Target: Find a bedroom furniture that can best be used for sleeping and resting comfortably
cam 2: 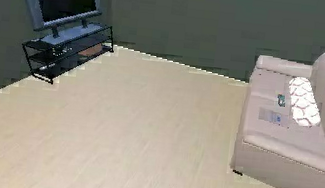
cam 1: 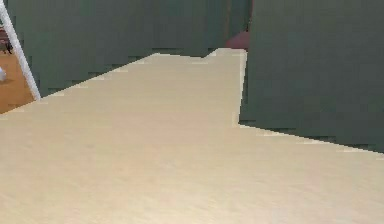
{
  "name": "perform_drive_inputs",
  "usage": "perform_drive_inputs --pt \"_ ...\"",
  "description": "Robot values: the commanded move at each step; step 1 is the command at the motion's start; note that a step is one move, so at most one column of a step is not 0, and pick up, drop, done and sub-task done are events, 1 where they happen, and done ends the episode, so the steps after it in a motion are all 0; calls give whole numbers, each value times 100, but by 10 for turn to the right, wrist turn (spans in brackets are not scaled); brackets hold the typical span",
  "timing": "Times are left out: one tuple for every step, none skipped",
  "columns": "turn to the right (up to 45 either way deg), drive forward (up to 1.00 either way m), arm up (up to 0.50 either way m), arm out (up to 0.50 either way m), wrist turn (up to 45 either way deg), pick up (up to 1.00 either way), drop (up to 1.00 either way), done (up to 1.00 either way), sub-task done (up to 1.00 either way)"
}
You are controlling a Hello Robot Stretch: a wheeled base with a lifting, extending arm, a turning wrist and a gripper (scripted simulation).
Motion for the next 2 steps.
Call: perform_drive_inputs --pt "0 100 0 0 0 0 0 0 0" --pt "0 100 0 0 0 0 0 0 0"
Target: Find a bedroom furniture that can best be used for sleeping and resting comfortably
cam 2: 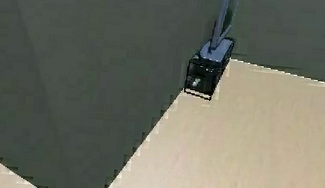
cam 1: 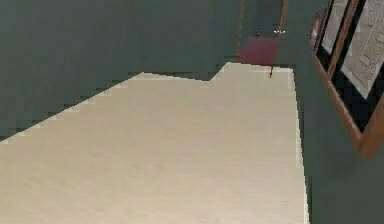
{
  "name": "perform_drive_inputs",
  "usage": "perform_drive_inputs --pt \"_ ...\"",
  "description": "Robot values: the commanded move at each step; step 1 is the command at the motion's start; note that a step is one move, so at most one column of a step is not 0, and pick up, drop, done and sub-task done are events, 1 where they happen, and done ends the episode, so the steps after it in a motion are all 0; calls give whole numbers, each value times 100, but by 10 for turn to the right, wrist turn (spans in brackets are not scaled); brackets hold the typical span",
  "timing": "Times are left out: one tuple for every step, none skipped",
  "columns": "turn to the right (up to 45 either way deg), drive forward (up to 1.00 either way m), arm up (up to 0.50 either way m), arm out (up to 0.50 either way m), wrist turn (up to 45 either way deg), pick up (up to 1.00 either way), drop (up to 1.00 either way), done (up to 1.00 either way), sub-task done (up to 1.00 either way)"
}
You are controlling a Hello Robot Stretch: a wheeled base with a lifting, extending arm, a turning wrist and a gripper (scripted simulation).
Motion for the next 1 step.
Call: perform_drive_inputs --pt "0 25 0 0 0 0 0 0 0"
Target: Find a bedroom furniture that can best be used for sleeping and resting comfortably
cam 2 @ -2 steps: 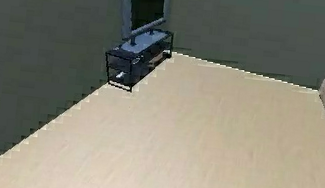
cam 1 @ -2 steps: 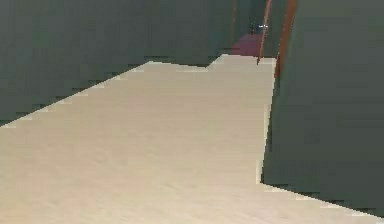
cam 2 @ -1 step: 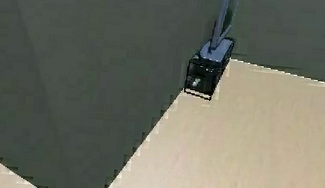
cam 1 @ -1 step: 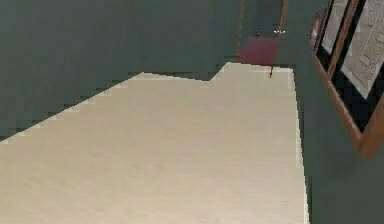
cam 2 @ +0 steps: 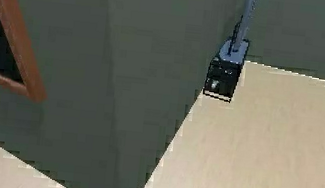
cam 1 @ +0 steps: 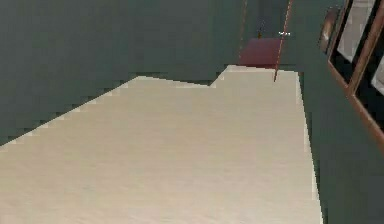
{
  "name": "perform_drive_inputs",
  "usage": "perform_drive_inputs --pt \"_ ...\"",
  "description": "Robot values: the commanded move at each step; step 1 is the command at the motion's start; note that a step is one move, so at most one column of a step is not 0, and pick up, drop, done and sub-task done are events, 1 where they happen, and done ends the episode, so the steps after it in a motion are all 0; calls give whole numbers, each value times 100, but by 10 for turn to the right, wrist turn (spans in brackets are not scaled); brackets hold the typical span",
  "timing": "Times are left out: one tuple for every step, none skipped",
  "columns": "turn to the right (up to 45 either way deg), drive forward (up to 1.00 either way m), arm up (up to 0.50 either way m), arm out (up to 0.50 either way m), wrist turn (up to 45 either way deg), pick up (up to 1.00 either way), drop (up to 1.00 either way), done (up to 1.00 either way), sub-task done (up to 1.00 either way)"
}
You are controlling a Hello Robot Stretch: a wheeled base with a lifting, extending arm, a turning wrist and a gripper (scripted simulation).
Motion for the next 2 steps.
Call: perform_drive_inputs --pt "150 0 0 0 0 0 0 0 0" --pt "0 15 0 0 0 0 0 0 0"
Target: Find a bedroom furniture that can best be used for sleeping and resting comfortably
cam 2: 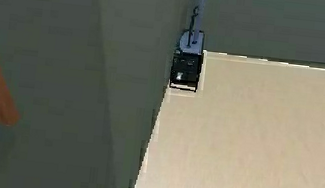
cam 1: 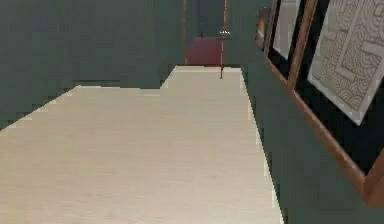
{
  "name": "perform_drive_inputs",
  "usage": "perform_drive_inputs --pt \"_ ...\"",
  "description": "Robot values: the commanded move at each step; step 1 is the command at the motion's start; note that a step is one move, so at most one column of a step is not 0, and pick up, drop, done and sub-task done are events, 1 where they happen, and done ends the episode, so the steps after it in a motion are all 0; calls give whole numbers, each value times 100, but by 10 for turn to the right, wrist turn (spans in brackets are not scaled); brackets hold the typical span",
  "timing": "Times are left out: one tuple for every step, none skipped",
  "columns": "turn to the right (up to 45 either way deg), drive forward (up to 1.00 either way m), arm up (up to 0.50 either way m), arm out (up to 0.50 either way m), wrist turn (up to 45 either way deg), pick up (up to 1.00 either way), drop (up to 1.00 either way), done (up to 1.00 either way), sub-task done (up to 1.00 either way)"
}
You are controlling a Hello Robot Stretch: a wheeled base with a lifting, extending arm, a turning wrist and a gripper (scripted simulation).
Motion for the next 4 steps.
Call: perform_drive_inputs --pt "0 100 0 0 0 0 0 0 0" --pt "0 100 0 0 0 0 0 0 0" --pt "0 100 0 0 0 0 0 0 0" --pt "30 0 0 0 0 0 0 0 0"
